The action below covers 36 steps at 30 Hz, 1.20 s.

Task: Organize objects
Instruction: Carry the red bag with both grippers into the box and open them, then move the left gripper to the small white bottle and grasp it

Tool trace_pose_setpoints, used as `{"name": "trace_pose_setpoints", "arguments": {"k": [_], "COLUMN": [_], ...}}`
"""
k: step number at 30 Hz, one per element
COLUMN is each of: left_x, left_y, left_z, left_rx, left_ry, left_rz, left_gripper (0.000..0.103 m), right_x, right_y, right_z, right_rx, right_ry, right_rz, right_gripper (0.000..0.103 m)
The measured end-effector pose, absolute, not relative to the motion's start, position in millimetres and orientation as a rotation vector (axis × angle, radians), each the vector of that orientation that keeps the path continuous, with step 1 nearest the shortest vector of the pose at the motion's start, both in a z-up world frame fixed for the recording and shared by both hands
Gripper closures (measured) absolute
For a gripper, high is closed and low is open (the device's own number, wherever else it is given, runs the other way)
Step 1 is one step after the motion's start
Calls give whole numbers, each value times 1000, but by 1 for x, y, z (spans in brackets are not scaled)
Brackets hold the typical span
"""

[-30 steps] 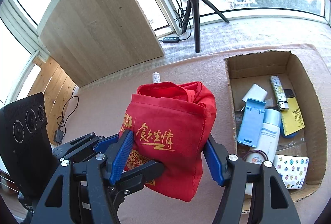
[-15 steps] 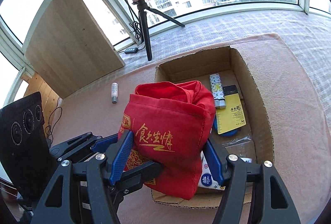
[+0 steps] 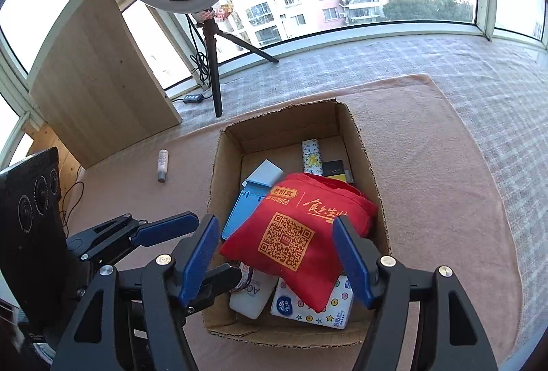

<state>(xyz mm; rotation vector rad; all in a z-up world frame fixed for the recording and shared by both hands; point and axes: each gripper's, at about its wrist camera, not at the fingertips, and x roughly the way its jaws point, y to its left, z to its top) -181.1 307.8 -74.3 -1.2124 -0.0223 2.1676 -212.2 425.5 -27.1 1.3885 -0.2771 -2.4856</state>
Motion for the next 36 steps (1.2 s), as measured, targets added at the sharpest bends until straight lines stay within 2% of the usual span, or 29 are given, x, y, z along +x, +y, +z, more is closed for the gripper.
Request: {"name": "trace_pose_setpoints", "arguments": {"k": [10,16,25,36], "left_x": [-179,-189,-223,-288], "left_y": [264,213,132,104], "left_z": [-81,-89,-99,-107], "left_rx": [-1267,-1336,-1433,-1510], "left_ry": [-40,-61,-175,-164], "left_rz": [2252,2367,2552,2609], "left_gripper": [32,32,33,33], "right_x": [-183,-156,-124,-103], "right_y": [425,408,387,376], "right_z": [-24,-23,-28,-11], "right_rx": [1344,1315,1327,1280], "right_ry": [-297,-208,-198,-135], "right_rz": [-2518,-2561,-2523,-2540], "right_gripper": [38,38,38,38]}}
